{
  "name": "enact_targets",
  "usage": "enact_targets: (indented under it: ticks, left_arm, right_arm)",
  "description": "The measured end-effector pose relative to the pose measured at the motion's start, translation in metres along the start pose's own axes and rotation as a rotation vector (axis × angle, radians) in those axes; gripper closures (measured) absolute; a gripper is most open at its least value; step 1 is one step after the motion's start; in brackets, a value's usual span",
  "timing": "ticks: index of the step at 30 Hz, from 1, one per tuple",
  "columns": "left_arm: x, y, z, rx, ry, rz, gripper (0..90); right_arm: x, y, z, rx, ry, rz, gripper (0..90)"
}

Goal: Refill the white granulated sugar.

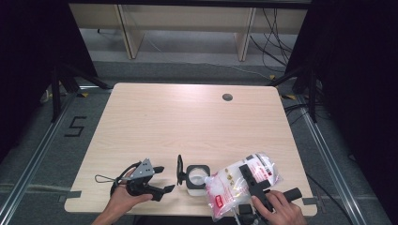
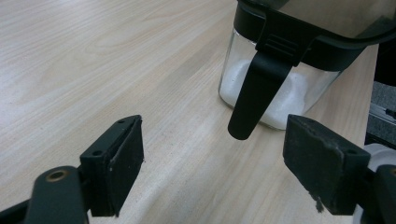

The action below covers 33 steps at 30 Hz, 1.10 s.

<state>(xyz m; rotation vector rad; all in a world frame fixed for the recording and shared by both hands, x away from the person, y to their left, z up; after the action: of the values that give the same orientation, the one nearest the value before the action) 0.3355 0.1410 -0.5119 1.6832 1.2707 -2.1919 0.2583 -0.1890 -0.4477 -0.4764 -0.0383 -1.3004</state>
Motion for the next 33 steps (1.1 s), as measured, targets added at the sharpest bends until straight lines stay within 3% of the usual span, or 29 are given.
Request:
enact_targets:
  ticks: [1,2,10,12,14,15,22,25,27,33]
  left_arm:
    - [0.0000,0.0008,0.0009,0.014,-0.011,0.013,20.2]
    - [-0.0001,0.0003,0.0004,0.011,0.002,0.013,20.2]
    - [-0.0002,0.0007,0.0009,0.012,-0.011,0.011,20.2]
    - [-0.0003,0.0004,-0.0002,0.011,0.012,0.012,20.2]
    - [-0.0001,0.0006,0.0005,0.011,-0.001,0.013,20.2]
    - [-0.0001,0.0006,0.0004,0.011,-0.002,0.014,20.2]
    - [-0.0003,0.0003,0.0001,0.012,0.009,0.015,20.2]
    - [-0.0001,0.0006,0.0005,0.011,-0.003,0.013,20.1]
    - [-0.0003,0.0003,-0.0002,0.010,0.013,0.012,20.2]
    - [-0.0003,0.0001,-0.0002,0.010,0.013,0.012,20.2]
  right_arm:
    - [-0.0004,0.0002,0.0001,0.002,-0.001,0.002,45.0]
    - [-0.0004,0.0002,0.0000,0.001,0.001,0.002,45.0]
    - [0.0004,0.0003,-0.0006,0.002,0.012,0.002,45.4]
    - [0.0003,0.0000,-0.0008,0.005,0.014,0.006,45.5]
    - [0.0006,-0.0001,-0.0005,0.002,0.014,0.007,45.5]
    - [0.0005,-0.0005,-0.0030,-0.002,0.045,-0.003,45.5]
    - [0.0001,-0.0007,-0.0006,0.005,0.019,0.005,45.8]
    - [0.0006,-0.0012,-0.0019,0.002,0.044,0.001,45.9]
    - [0.0000,-0.0006,-0.0011,0.005,0.027,0.005,45.9]
    - [0.0003,0.0001,-0.0025,0.000,0.040,0.010,46.2]
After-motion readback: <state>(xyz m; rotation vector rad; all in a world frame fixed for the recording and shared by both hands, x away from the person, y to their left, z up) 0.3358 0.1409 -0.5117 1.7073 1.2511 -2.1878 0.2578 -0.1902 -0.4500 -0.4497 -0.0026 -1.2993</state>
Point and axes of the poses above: each handheld gripper's, and its own axes: y roughly forward along the jaws, x roughly out of its underside, z roughly to its right, the point moved 2 cm from there along y, roughly forward along the jaws, and after that the axes turned 8 degrees about -x, right-handed, at the moved point
